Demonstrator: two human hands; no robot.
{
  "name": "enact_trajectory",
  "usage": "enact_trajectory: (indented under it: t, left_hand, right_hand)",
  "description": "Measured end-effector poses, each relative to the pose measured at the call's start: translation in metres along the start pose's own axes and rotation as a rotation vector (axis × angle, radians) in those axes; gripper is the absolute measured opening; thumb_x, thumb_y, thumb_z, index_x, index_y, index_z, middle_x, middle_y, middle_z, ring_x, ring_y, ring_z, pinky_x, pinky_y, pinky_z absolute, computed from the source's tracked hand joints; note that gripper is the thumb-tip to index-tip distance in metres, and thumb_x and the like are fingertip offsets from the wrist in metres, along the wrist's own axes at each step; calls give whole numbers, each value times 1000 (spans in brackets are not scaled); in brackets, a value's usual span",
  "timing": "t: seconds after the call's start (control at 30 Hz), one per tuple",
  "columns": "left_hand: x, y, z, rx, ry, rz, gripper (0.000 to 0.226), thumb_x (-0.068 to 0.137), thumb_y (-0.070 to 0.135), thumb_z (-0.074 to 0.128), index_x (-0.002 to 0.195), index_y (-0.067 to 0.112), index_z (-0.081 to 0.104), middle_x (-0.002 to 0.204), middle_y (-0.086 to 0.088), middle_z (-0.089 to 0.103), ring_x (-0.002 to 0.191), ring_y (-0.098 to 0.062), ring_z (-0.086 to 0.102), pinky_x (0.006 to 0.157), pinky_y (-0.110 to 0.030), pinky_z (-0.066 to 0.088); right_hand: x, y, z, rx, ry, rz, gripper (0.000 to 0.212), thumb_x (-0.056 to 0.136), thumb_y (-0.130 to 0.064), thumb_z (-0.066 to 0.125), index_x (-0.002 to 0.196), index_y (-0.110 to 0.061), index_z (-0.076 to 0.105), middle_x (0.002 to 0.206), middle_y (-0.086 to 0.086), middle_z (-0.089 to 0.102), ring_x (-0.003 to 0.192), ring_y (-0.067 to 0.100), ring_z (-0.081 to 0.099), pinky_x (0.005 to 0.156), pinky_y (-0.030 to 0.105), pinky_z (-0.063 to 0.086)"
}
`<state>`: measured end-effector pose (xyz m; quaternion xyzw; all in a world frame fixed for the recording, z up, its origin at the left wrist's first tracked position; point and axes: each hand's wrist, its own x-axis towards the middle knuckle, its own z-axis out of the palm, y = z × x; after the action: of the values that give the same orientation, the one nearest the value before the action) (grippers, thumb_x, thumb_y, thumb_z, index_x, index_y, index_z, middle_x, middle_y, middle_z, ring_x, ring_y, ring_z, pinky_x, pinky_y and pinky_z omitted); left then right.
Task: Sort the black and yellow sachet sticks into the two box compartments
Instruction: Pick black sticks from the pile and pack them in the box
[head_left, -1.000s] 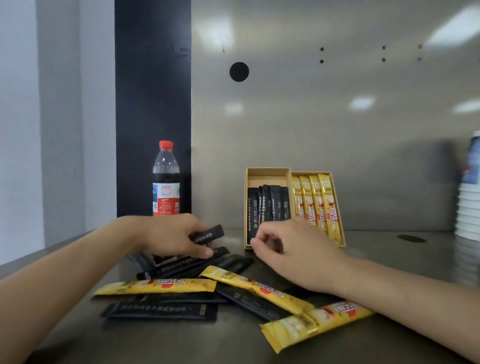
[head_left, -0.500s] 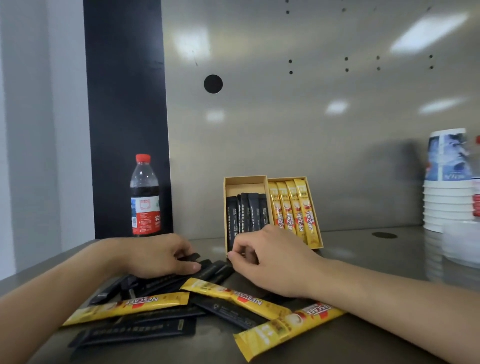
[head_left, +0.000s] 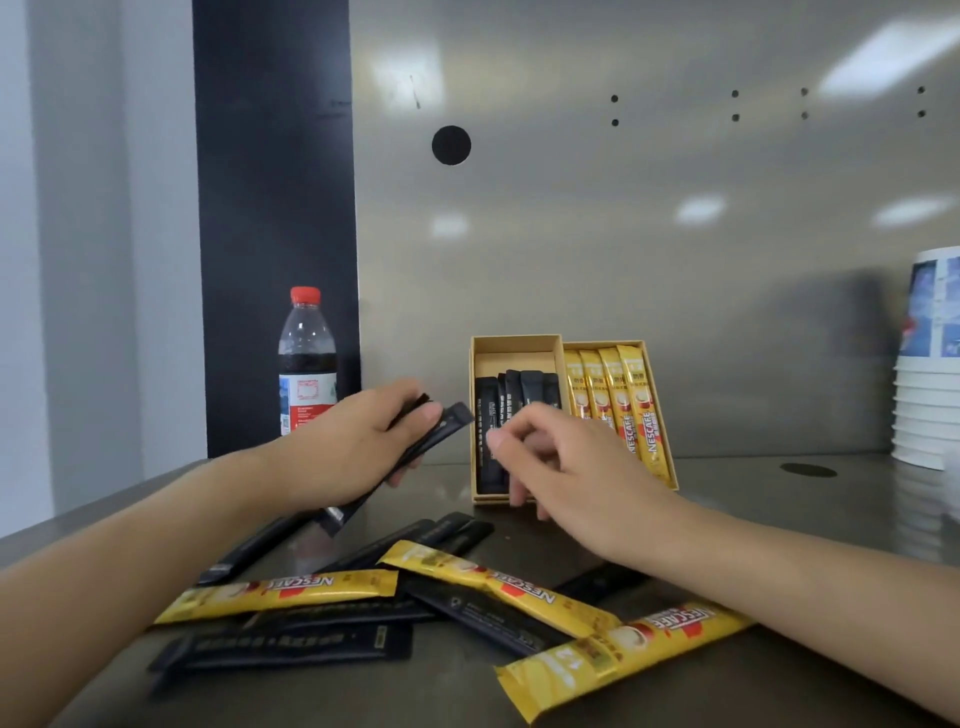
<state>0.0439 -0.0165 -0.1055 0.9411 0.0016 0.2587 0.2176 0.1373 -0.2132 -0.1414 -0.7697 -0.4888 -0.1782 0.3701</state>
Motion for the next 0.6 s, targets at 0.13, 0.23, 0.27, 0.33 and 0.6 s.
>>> enact_trajectory:
  t: [0.13, 0.23, 0.27, 0.33, 0.6]
  left_hand:
    - [-1, 9, 10, 6, 19, 113, 18, 104, 33, 45, 97, 22, 59, 79, 1, 69, 63, -3, 60, 71, -33, 55]
    - [-3, 9, 15, 29, -14, 137, 15, 104, 33, 47, 101, 25, 59, 84, -2, 71, 69, -8, 65, 74, -35, 58]
    - [-3, 9, 16, 26, -12, 132, 15, 104, 33, 46, 102, 26, 59, 85, -3, 71, 70, -9, 68, 72, -35, 59]
    - [-1, 8, 16, -23, 34, 101, 14, 105, 31, 45, 103, 25, 57, 85, -3, 71, 69, -10, 72, 63, -30, 60]
    - [7, -10, 6, -75, 134, -9, 18, 107, 23, 41, 102, 25, 59, 73, 3, 62, 55, -8, 58, 55, -27, 53]
  right_hand:
    - [2, 0, 0, 223, 5, 91, 28, 101, -48, 44, 108, -26, 59, 80, -3, 72, 60, 4, 64, 47, 11, 44]
    - [4, 2, 0, 287, 1, 106, 18, 101, -37, 50, 105, -24, 62, 80, -3, 73, 61, 6, 64, 46, 19, 47]
    - [5, 4, 0, 294, 10, 113, 15, 102, -33, 52, 104, -23, 63, 80, -4, 73, 62, 6, 64, 46, 20, 48]
    - [7, 5, -2, 315, 45, 136, 13, 102, -28, 52, 103, -21, 63, 81, -4, 74, 62, 7, 65, 44, 20, 47]
    - [15, 11, -9, 439, 225, 236, 13, 105, -24, 45, 105, -18, 57, 83, -2, 74, 55, 5, 63, 39, 22, 46]
